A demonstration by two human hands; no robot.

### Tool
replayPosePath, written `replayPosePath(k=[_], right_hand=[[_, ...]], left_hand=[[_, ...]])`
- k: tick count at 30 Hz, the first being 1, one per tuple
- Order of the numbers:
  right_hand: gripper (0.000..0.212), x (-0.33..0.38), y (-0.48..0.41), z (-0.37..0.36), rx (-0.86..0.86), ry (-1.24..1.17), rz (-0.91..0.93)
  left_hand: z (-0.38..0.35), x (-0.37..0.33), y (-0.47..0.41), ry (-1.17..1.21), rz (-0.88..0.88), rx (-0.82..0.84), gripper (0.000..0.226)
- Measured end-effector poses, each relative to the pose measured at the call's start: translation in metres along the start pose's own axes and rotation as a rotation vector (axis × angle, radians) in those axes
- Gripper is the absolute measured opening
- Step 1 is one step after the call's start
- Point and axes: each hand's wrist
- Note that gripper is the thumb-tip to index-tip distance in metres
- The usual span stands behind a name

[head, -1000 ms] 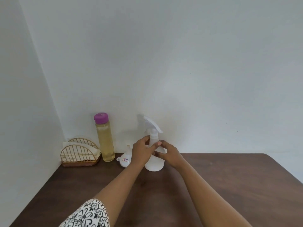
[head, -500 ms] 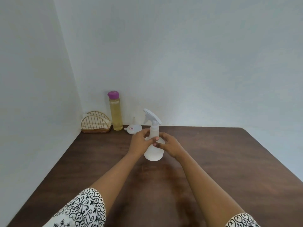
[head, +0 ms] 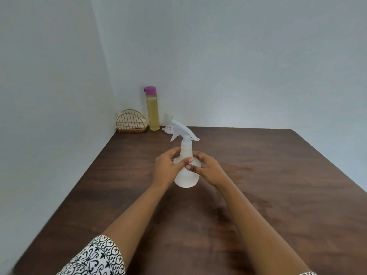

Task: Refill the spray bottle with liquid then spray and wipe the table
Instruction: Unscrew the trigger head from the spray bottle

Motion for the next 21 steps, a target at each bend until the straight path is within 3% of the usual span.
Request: replayPosePath(k=[4, 7, 9, 15, 17, 21], right_hand=[[0.053, 0.007, 0.014, -0.002, 0.011, -0.013, -0.042], [0.046, 0.017, 0.024, 0.004, 0.009, -0.229, -0.055], [0.043, 0.027, 0.026, 0.000, -0.134, -0.295, -0.007], [0.032, 0.052, 0.007, -0.031, -0.522, -0.037, 0.077], [0.033, 0.052, 0.004, -0.037, -0.590, -0.012, 0.085], [0.032, 0.047, 0.000, -0.041, -0.634, 0.008, 0.127]], left_hand=[[-0.001, 0.003, 0.013, 0.081, -0.005, -0.007, 0.069], [-0.006, 0.004, 0.021, 0.160, 0.022, 0.004, 0.047], [-0.009, 0.003, 0.026, 0.208, 0.030, 0.010, 0.035], [-0.024, 0.015, 0.027, 0.241, 0.092, 0.015, 0.065], [-0.026, 0.018, 0.027, 0.265, 0.119, 0.017, 0.074], [-0.026, 0.020, 0.025, 0.281, 0.107, 0.030, 0.072]])
Point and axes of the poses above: each hand's wrist, its own y-axis away from the middle knuckle, its own z-axis out of the back of the hand, x = y × z, and after that the axes turned 2 degrees about -y, right-handed
